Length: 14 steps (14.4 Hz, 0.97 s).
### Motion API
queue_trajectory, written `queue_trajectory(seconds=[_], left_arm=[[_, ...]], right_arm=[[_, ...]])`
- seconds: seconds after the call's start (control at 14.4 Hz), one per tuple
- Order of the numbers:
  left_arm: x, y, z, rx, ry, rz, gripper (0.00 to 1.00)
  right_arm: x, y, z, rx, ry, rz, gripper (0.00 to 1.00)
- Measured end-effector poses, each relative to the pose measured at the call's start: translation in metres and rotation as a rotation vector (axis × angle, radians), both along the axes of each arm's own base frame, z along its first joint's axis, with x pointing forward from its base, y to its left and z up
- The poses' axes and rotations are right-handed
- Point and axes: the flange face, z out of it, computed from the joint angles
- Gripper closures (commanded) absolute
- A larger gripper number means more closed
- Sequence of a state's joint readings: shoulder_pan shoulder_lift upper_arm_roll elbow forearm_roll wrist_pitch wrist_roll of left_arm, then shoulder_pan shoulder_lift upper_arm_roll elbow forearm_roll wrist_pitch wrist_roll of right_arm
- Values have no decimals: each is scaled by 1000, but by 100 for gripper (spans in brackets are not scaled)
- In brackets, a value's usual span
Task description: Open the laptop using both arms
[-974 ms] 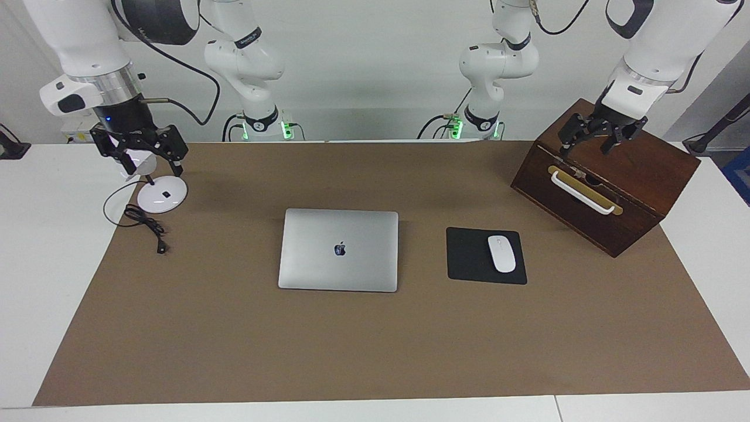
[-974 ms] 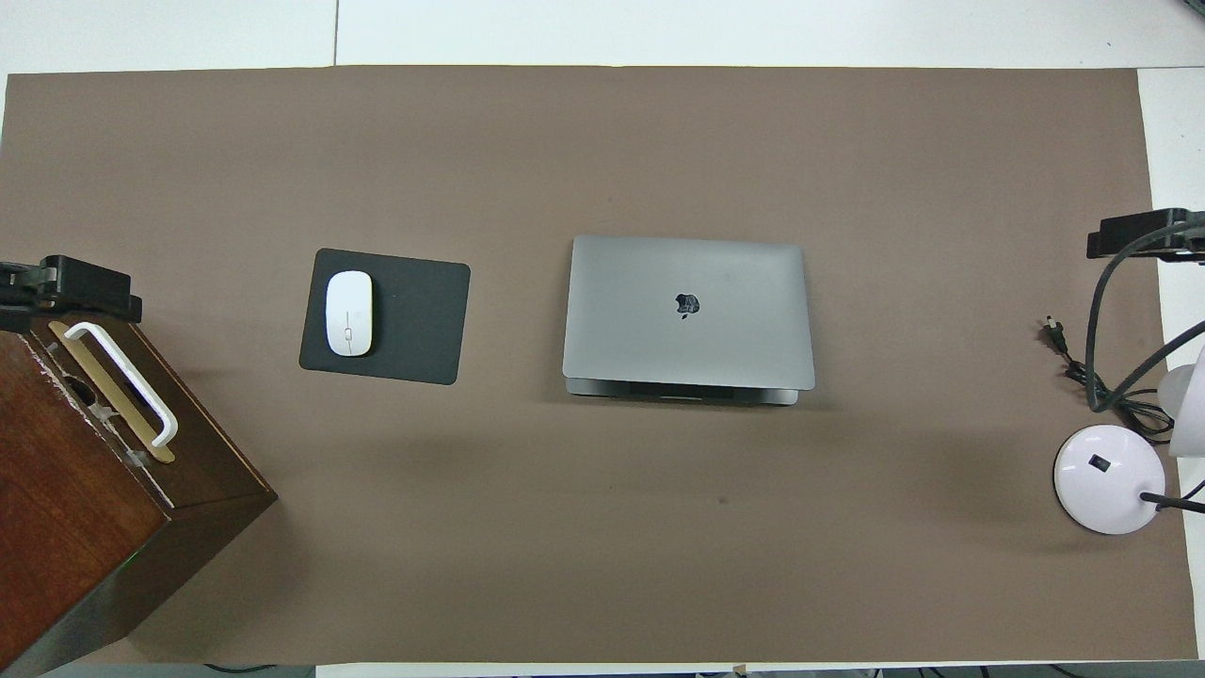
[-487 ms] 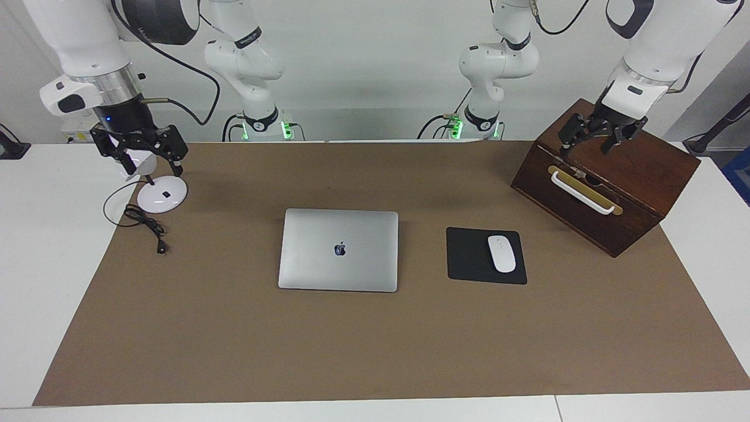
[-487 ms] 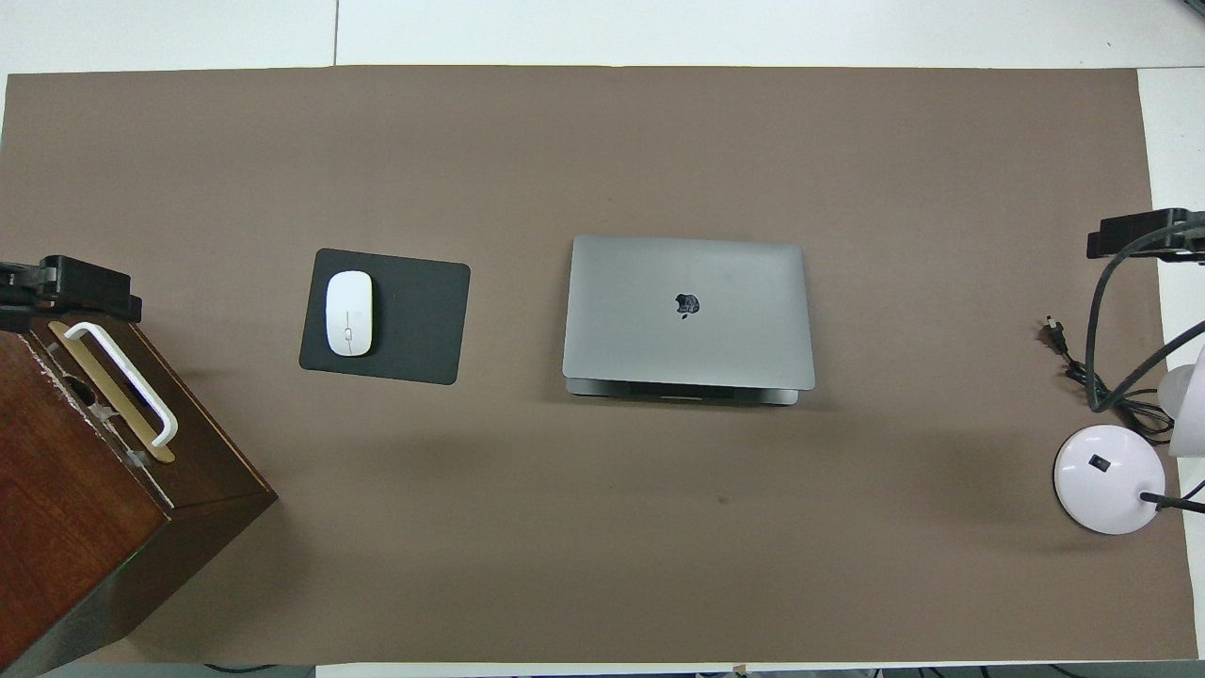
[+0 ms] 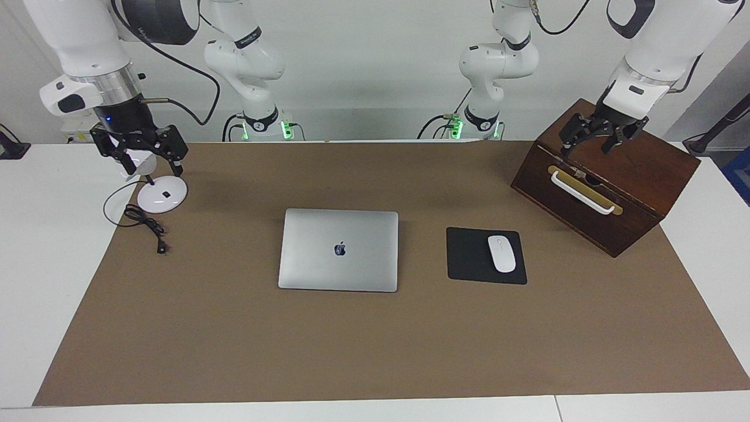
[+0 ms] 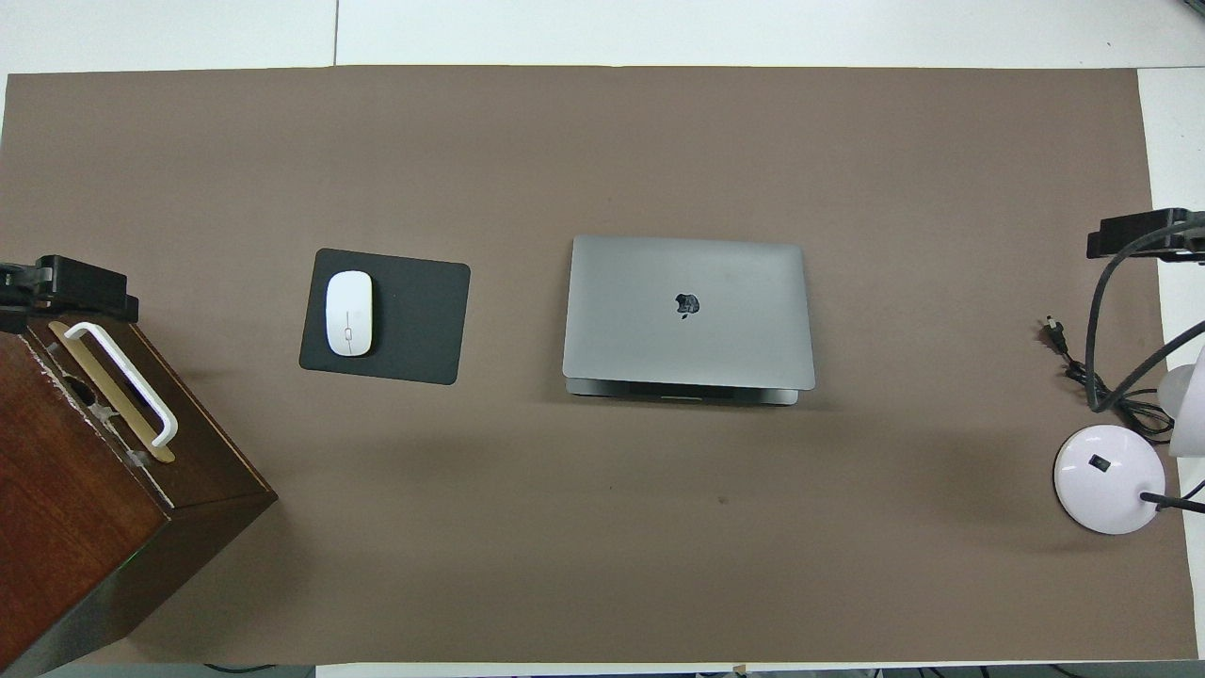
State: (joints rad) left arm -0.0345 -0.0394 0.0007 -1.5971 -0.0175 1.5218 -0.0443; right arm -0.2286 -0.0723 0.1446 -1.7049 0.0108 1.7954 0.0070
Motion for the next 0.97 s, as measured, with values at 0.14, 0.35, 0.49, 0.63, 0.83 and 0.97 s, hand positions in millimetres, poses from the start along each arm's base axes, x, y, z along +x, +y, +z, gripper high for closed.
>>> queue_trajectory(seconds=[0.14, 0.35, 0.49, 0.63, 0.83, 0.97], left_arm=[[-1, 0, 1, 0, -2, 0, 0], [-1, 0, 2, 0, -3, 0, 0], [-1, 0, 2, 0, -4, 0, 0], [-1, 0, 2, 0, -4, 0, 0], [-1, 0, 2, 0, -4, 0, 0], [-1, 0, 2, 0, -4, 0, 0]], right_arm=[[0, 0, 0, 0, 0, 0, 0], [0, 0, -4, 1, 7, 0, 0], [2, 0, -12, 0, 2, 0, 8], [4, -1, -20, -1, -12, 0, 43], [6, 0, -27, -2, -25, 2, 100], [6, 0, -29, -2, -23, 2, 100]])
